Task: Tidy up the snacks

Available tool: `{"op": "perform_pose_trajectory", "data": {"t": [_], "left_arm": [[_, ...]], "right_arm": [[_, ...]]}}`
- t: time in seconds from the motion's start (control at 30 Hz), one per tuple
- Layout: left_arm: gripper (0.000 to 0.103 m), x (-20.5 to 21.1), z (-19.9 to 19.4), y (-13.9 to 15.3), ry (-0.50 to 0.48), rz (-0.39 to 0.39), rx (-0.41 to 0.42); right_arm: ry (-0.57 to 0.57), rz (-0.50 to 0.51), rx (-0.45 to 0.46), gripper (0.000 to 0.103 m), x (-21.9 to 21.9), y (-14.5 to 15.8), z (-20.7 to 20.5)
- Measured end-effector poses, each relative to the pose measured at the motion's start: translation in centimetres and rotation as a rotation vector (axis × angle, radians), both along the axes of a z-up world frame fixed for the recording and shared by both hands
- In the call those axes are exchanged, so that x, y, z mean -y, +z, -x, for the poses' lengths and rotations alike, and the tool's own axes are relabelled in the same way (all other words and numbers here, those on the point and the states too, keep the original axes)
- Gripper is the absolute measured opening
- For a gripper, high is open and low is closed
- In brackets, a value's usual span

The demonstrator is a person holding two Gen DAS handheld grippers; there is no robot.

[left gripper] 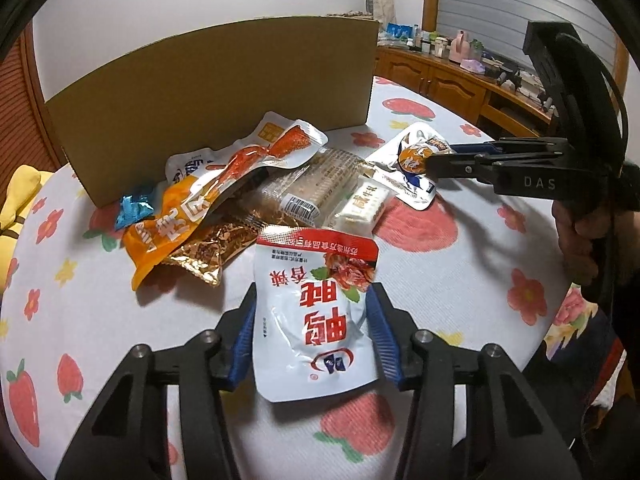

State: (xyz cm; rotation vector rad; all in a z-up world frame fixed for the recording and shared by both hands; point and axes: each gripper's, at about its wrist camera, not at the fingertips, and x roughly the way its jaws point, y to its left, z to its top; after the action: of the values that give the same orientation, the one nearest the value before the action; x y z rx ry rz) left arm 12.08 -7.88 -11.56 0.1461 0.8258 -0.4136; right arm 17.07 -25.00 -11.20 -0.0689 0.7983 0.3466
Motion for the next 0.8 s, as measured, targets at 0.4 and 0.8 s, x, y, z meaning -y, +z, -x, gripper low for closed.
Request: {"op": "perform_pose_trajectory", "data": {"t": [0.4, 0.8], "left_arm": [[0.058, 0.05, -0.33, -0.22, 0.007, -0.026, -0.009], [0.072, 0.58, -0.73, -0.44, 0.008, -0.030, -0.014]], "right_arm": [[-0.011, 0.001, 0.001, 0.034, -0.09, -0.54, -0.04], [-0.017, 0.000, 0.002, 0.034, 0.02, -0.61, -0.01]]}}
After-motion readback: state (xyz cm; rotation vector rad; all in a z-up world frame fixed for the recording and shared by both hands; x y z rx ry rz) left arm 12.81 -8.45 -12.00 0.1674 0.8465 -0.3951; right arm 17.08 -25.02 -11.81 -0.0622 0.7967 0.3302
